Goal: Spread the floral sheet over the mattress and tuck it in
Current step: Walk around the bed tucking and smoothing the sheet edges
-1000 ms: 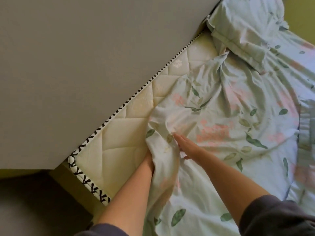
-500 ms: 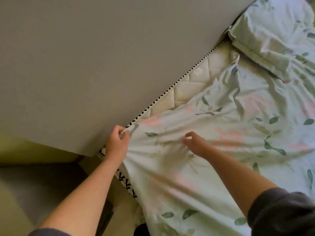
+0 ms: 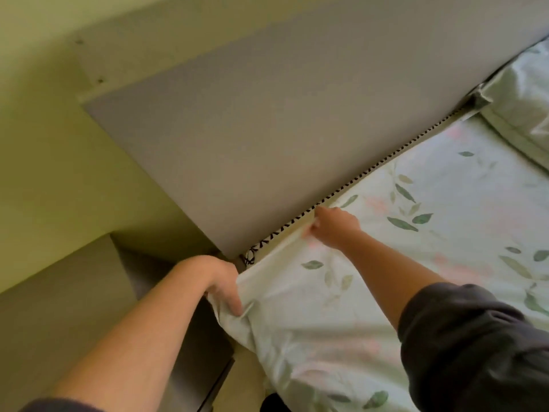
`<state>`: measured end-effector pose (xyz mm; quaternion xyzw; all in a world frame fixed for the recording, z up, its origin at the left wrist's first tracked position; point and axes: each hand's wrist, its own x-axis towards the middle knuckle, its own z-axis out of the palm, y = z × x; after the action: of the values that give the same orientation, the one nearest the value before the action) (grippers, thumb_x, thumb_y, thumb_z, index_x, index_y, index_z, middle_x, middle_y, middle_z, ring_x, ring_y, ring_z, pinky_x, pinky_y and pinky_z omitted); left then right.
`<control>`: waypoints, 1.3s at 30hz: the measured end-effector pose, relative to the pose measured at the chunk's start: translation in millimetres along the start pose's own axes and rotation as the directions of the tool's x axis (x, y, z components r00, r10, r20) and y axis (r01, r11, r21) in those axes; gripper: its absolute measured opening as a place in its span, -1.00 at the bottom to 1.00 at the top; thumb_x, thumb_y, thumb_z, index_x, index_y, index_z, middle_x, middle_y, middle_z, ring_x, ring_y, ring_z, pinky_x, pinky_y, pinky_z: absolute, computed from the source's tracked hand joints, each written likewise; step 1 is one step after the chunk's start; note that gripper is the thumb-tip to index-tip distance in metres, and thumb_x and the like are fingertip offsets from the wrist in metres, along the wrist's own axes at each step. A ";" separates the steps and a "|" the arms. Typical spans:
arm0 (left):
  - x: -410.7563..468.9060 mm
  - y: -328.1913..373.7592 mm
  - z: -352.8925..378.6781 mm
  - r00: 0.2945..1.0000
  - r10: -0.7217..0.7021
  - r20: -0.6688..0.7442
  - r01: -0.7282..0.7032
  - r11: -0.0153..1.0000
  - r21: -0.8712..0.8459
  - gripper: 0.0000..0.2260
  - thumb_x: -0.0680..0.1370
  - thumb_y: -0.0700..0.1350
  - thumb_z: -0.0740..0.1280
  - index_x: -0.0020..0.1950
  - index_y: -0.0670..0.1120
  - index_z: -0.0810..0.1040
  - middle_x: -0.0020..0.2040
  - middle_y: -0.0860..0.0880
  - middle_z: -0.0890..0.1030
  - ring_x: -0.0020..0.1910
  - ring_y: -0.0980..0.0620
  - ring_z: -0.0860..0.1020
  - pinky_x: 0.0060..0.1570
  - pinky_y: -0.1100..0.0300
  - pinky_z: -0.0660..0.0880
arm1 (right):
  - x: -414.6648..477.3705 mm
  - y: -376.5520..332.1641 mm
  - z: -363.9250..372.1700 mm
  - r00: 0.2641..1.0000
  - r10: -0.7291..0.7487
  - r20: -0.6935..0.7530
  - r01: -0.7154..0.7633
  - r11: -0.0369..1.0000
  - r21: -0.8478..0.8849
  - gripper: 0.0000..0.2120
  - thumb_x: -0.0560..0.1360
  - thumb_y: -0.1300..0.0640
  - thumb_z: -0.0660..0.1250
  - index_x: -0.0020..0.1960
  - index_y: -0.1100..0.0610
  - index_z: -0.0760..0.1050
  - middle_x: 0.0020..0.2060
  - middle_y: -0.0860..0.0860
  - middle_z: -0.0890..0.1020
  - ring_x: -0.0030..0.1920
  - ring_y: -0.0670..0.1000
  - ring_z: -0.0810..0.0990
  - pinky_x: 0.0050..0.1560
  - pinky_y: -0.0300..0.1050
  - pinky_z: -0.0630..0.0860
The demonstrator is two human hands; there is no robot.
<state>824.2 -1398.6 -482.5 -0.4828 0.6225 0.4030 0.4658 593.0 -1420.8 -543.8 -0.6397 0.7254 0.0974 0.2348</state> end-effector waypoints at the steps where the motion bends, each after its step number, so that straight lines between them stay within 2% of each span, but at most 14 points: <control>1: 2.9 -5.4 5.7 0.998 -0.054 0.034 0.053 0.998 0.031 -0.48 0.45 0.08 0.42 0.31 -0.10 0.40 0.09 -0.03 0.52 -0.10 0.02 0.50 -0.07 0.18 0.49 | 2.4 -0.5 0.8 0.999 0.026 -0.047 -0.022 0.998 0.065 -0.90 0.51 0.13 0.16 0.01 0.13 0.33 -0.14 0.09 0.53 -0.12 0.16 0.53 -0.19 -0.08 0.42; 5: 7.3 -31.7 24.9 0.978 -0.183 0.102 0.183 0.983 0.006 -0.52 0.50 0.05 0.36 0.35 -0.12 0.36 -0.08 -0.03 0.46 -0.16 0.03 0.44 -0.09 0.17 0.43 | 13.4 -3.3 0.9 0.973 0.151 -0.173 -0.091 0.947 0.309 -0.90 0.47 0.18 0.20 -0.03 0.15 0.34 -0.19 0.10 0.52 -0.15 0.16 0.50 -0.25 -0.08 0.40; 8: 24.2 -56.7 37.8 0.946 -0.280 -0.163 0.205 0.908 -0.366 -0.65 0.53 -0.02 0.29 0.24 -0.19 0.48 -0.12 -0.07 0.51 -0.08 -0.04 0.54 -0.17 0.17 0.44 | 21.5 -4.6 3.8 0.953 0.245 -0.180 -0.141 0.881 0.453 -0.88 0.50 0.14 0.21 -0.05 0.20 0.36 -0.17 0.13 0.52 -0.10 0.19 0.51 -0.20 -0.07 0.38; 10: 38.6 -67.1 50.6 0.860 -0.437 -0.264 -0.004 0.512 -0.859 -0.69 0.55 -0.04 0.26 0.19 -0.20 0.53 -0.01 -0.16 0.59 -0.03 -0.12 0.56 -0.08 0.08 0.49 | 27.0 -5.1 8.1 0.939 0.310 -0.148 -0.191 0.830 0.524 -0.84 0.52 0.12 0.19 -0.01 0.23 0.39 -0.10 0.18 0.56 -0.03 0.22 0.53 -0.16 -0.07 0.39; 12: 42.1 -62.5 60.7 0.843 -0.473 -0.256 -0.278 0.024 -0.960 -0.73 0.58 -0.08 0.25 0.20 -0.20 0.51 0.07 -0.18 0.57 0.04 -0.14 0.55 0.03 0.02 0.52 | 32.4 -7.2 11.5 0.935 0.339 -0.106 -0.229 0.803 0.550 -0.79 0.54 0.12 0.17 0.07 0.24 0.41 -0.05 0.18 0.57 -0.03 0.20 0.51 -0.13 -0.08 0.38; 14: 43.1 -54.0 68.9 0.809 -0.527 -0.262 -0.377 -0.122 -0.918 -0.82 0.59 -0.05 0.25 0.12 -0.12 0.50 0.04 -0.14 0.55 0.04 -0.13 0.53 0.08 -0.02 0.52 | 36.5 -10.4 15.2 0.932 0.352 -0.084 -0.243 0.781 0.576 -0.82 0.55 0.15 0.14 0.06 0.24 0.40 -0.09 0.15 0.52 -0.08 0.16 0.46 -0.15 -0.09 0.35; 19: 50.5 -55.8 66.6 0.320 -0.760 -0.566 -0.329 0.471 -0.819 -0.61 0.61 0.05 0.19 -0.28 -0.21 0.40 -0.36 -0.11 0.46 -0.33 -0.11 0.45 -0.42 0.14 0.28 | 51.5 -5.7 27.1 0.945 0.315 -0.088 -0.205 0.779 0.592 -0.88 0.57 0.14 0.14 -0.01 0.19 0.36 -0.20 0.08 0.51 -0.13 0.16 0.50 -0.21 -0.09 0.36; 21: 59.3 -63.4 65.2 0.259 -0.734 -0.627 -0.230 0.584 -0.778 -0.62 0.61 0.07 0.18 -0.26 -0.19 0.39 -0.36 -0.11 0.47 -0.38 -0.08 0.43 -0.41 0.12 0.33 | 57.5 -4.9 35.0 0.952 0.301 -0.051 -0.206 0.758 0.619 -0.86 0.57 0.15 0.18 0.08 0.19 0.40 -0.10 0.09 0.54 -0.10 0.14 0.50 -0.16 -0.10 0.38; 24: 79.1 -67.4 67.1 0.352 -0.793 -0.497 -0.034 0.520 -0.854 -0.67 0.58 0.09 0.21 0.09 -0.18 0.44 0.05 -0.22 0.53 -0.01 -0.22 0.51 -0.03 -0.11 0.46 | 64.4 -7.0 52.7 0.977 0.207 0.048 -0.176 0.668 0.723 -0.71 0.55 0.24 0.19 0.27 0.19 0.32 0.09 0.13 0.54 0.08 0.16 0.52 0.04 -0.01 0.46; 27: 99.8 -59.8 74.7 0.498 -0.788 -0.362 0.079 0.457 -0.886 -0.53 0.55 0.04 0.25 0.36 -0.19 0.28 0.28 -0.25 0.40 0.17 -0.28 0.44 0.10 -0.19 0.45 | 65.9 -3.8 65.4 0.978 0.174 0.113 -0.204 0.708 0.676 -0.66 0.53 0.29 0.14 0.30 0.22 0.28 0.21 0.16 0.49 0.17 0.15 0.49 0.00 -0.13 0.37; 32: 123.7 -14.6 83.5 0.692 -0.538 -0.481 -0.034 0.641 -0.766 -0.84 0.58 -0.02 0.24 0.11 -0.04 0.45 0.05 -0.05 0.53 -0.06 -0.03 0.54 0.00 -0.04 0.55 | 67.0 12.4 72.0 0.992 -0.032 0.123 -0.018 0.923 0.383 -0.50 0.46 0.34 0.14 0.36 0.06 0.38 0.27 0.10 0.51 0.22 0.14 0.50 0.10 -0.10 0.47; 35: 128.7 18.6 71.4 0.709 -0.364 -0.604 -0.200 0.717 -0.668 -0.93 0.58 -0.06 0.23 0.00 -0.01 0.48 -0.05 0.05 0.54 -0.13 0.07 0.53 -0.10 0.09 0.57 | 69.6 26.2 70.0 0.999 0.029 0.032 -0.040 0.904 0.425 -0.54 0.48 0.32 0.14 0.34 0.06 0.42 0.26 0.08 0.52 0.22 0.13 0.50 0.11 -0.10 0.46; 37: 135.1 40.9 52.0 0.719 -0.321 -0.616 -0.324 0.629 -0.707 -0.90 0.59 -0.10 0.22 0.00 -0.05 0.52 -0.08 0.03 0.56 -0.12 0.04 0.54 -0.09 0.12 0.54 | 77.3 38.3 62.7 0.984 0.178 -0.027 -0.133 0.818 0.559 -0.60 0.52 0.28 0.15 0.33 0.11 0.41 0.23 0.08 0.53 0.18 0.11 0.52 0.06 -0.11 0.47; 39: 144.3 61.3 26.8 0.803 -0.365 -0.472 -0.393 0.270 -0.879 -0.86 0.59 -0.14 0.21 -0.06 -0.14 0.54 -0.18 -0.05 0.61 -0.23 -0.04 0.59 -0.16 0.07 0.58 | 89.4 52.8 56.5 0.935 0.352 -0.050 -0.217 0.676 0.704 -0.66 0.53 0.22 0.21 0.31 0.16 0.40 0.18 0.08 0.56 0.14 0.10 0.55 0.13 -0.05 0.49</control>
<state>755.0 -1392.7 -625.6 -0.7555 0.3635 0.5242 -0.1495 547.4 -1466.1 -643.0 -0.3914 0.8181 -0.2018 0.3699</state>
